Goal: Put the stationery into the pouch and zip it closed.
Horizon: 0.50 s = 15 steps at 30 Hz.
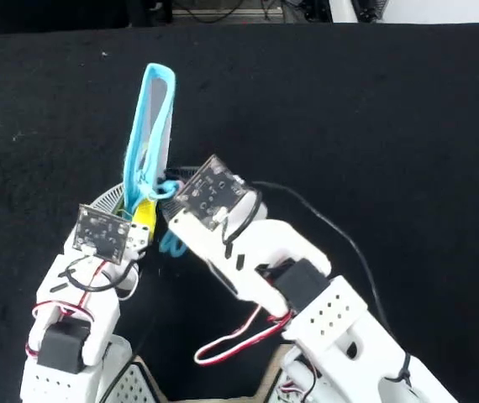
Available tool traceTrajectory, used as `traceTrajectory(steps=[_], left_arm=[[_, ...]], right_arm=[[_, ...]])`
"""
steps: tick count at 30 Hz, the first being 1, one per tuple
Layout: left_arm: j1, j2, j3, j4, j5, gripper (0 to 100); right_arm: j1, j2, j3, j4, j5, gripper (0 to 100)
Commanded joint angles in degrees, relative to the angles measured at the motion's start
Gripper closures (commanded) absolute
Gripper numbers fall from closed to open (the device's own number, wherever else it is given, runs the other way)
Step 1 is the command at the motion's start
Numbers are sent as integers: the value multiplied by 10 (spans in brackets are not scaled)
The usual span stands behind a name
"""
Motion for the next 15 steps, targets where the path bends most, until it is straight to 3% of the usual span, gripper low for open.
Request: traceTrajectory(steps=[1,8,15], left_arm=[[-5,-4,-44,7,-55,971],[-2,-4,-41,4,-63,970],[-4,-4,-21,-21,-63,970]], right_arm=[[-11,-13,-4,-2,-1,984],[-11,-13,-6,11,-1,816],[-10,-14,-12,35,-1,815]])
